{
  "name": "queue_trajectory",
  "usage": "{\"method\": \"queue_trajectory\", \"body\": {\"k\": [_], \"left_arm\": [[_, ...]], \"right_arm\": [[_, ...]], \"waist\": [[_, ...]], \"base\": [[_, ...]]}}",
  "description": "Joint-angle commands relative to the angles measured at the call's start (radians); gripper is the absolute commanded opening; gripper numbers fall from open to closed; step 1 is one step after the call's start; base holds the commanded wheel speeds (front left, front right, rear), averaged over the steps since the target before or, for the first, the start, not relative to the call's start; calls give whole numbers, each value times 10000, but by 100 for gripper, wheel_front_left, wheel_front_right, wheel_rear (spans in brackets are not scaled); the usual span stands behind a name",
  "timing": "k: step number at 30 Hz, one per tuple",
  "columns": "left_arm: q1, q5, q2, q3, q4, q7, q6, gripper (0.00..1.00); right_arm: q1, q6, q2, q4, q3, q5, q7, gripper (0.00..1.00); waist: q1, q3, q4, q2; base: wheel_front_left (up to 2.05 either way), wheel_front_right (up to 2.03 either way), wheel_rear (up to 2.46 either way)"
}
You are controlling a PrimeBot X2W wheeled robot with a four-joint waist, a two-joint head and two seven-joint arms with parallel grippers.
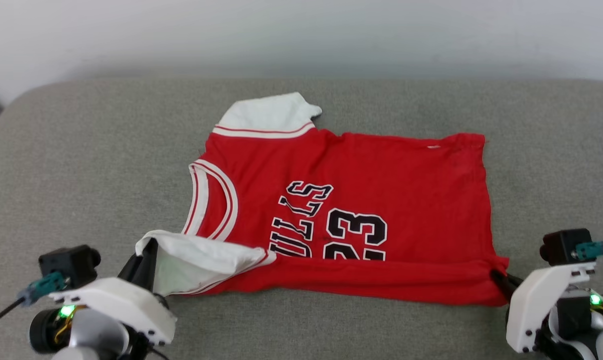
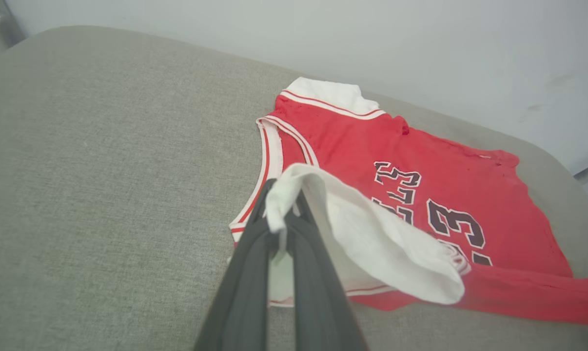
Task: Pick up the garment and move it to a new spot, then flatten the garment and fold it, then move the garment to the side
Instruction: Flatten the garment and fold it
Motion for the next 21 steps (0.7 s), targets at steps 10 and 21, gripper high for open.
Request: {"method": "queue_trajectory", "body": {"k": [10, 21], "left_arm": [[-2817, -172, -589, -458, 3435, -364, -1321, 0], [-3830, -552, -1154, -737, 5863, -494, -2137, 100]], "right_arm": [[-2344, -5, -578, 2228, 1070, 250, -870, 0], [-3268, -7, -854, 3955, 1921, 614, -2342, 100]], "waist": [[-1, 1388, -196, 0], [-1, 1606, -157, 0]], "base": [[0, 0, 0], [0, 0, 0]]}}
